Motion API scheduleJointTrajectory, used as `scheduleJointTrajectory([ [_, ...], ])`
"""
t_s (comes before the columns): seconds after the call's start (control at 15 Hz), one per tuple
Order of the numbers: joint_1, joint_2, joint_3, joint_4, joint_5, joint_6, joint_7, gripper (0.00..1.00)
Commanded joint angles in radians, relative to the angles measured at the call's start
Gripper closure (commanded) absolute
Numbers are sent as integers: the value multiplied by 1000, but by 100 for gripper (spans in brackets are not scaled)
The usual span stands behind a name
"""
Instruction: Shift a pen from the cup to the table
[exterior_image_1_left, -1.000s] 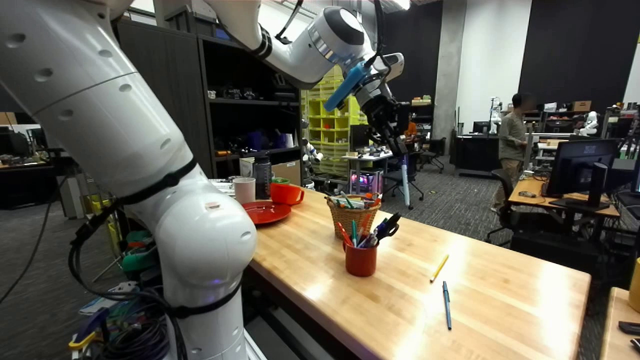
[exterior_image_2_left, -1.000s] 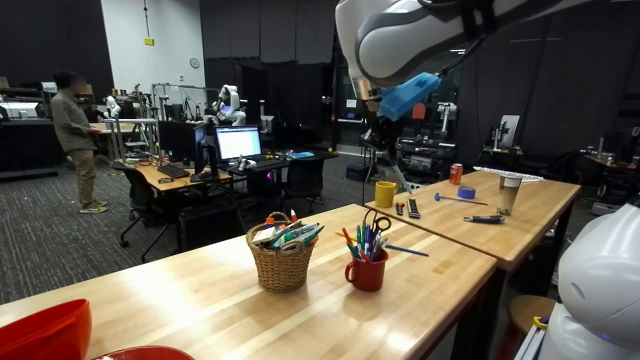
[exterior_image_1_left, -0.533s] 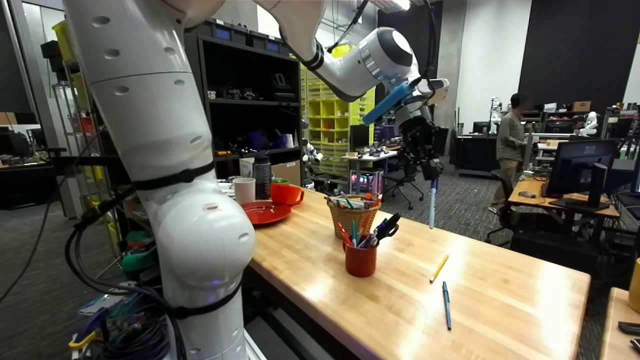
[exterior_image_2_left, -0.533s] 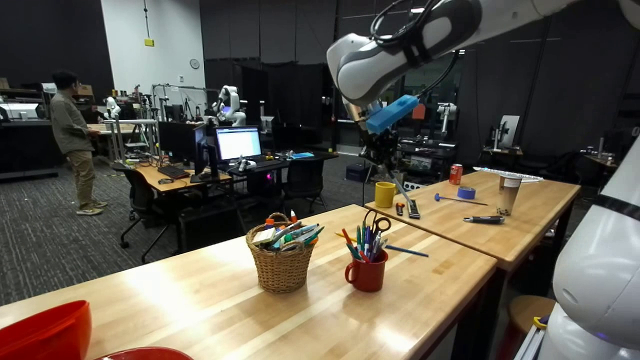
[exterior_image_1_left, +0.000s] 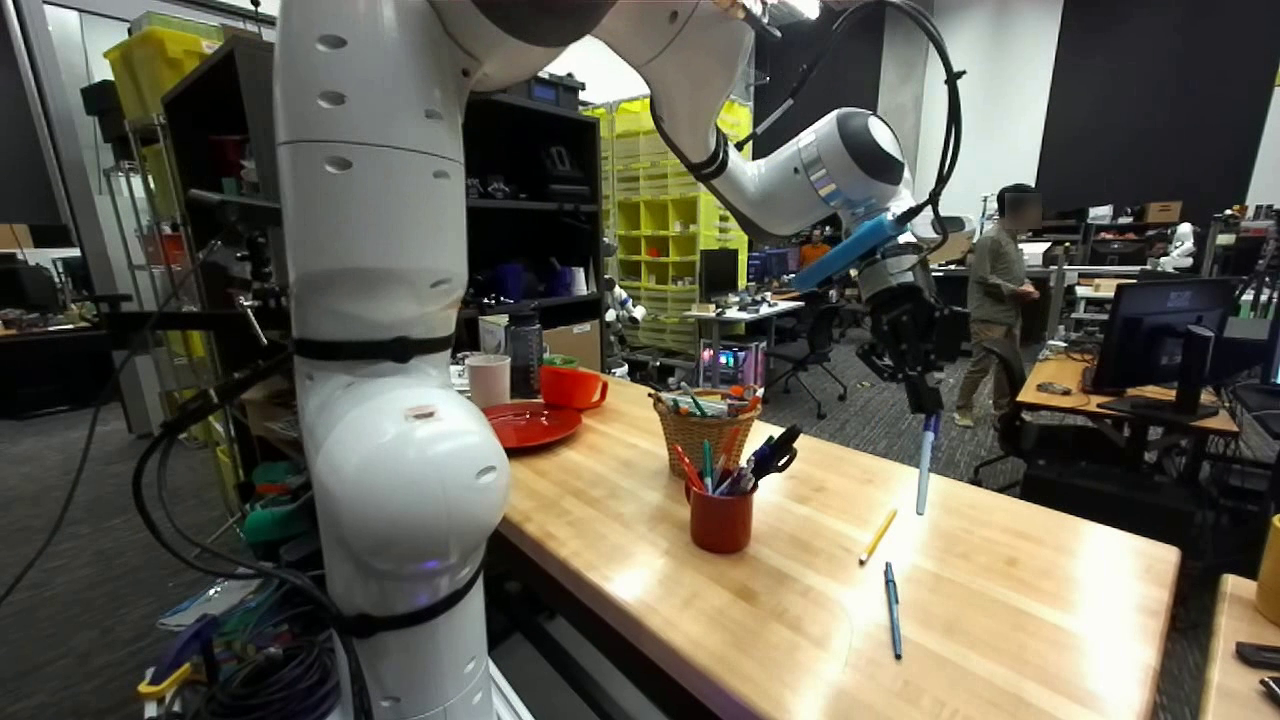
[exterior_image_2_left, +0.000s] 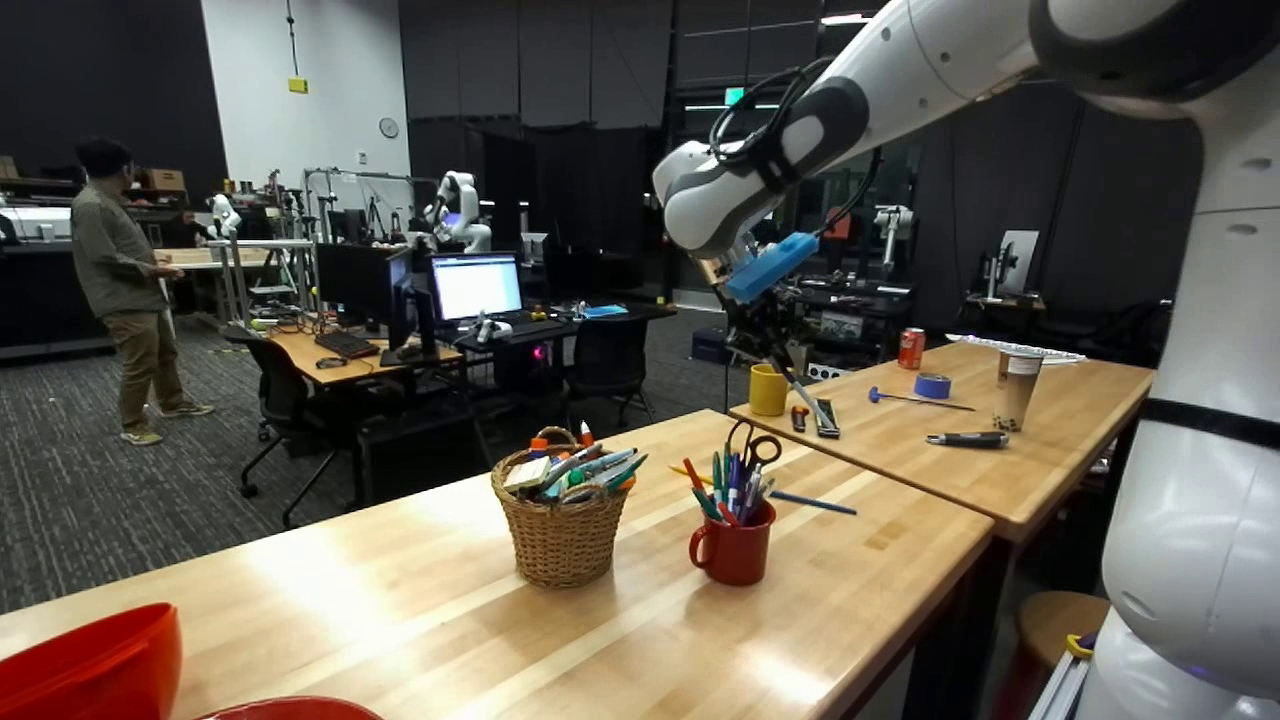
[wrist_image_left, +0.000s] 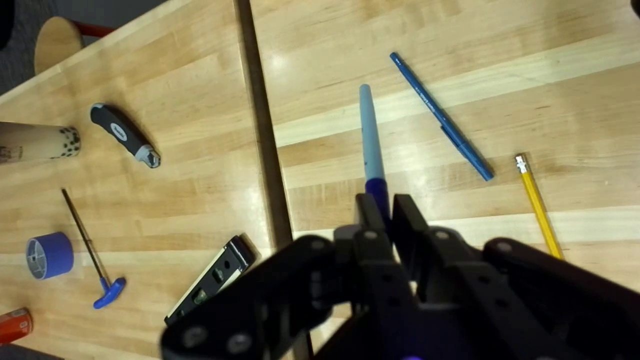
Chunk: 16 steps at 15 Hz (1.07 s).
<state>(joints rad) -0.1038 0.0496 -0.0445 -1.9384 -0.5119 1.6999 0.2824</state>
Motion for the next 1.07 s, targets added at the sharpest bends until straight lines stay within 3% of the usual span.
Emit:
scheduleJointTrajectory([
  [0.0, 9, 87, -24, 64, 15, -41, -40, 97],
  [1.0, 10, 264, -59, 114, 48, -18, -89, 97],
])
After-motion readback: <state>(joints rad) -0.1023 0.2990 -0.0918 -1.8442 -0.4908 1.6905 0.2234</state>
